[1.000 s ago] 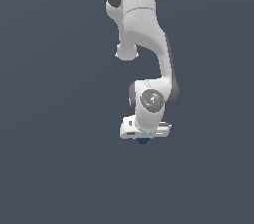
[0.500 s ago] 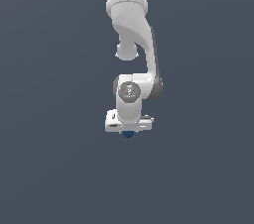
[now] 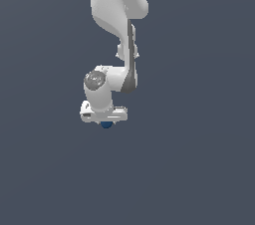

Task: Pick up the object and move it to a goal position.

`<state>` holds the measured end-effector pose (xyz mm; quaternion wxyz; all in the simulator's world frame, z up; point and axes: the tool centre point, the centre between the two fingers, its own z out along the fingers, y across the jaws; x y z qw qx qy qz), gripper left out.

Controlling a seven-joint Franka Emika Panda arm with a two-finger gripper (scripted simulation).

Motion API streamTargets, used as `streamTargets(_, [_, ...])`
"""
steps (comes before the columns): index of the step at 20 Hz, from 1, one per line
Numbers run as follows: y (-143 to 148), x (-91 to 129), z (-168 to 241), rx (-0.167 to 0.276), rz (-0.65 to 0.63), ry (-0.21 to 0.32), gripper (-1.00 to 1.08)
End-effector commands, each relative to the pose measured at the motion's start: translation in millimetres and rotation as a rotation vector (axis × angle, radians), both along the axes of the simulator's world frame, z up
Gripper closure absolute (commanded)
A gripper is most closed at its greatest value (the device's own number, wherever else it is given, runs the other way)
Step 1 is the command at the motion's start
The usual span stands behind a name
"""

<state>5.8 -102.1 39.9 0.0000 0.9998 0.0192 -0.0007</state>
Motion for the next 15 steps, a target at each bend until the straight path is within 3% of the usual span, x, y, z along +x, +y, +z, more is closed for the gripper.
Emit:
streamTargets(1, [-24.9,-10.3,1.8,0.0,0.001,-0.001,1.08])
streamTargets(8, [-74.4,-29.0,4.3,0.0,0.001,-0.001,1.08])
streamTargets(15, [-88.1,-32.2,4.9,0.0,0.001,-0.001,1.08])
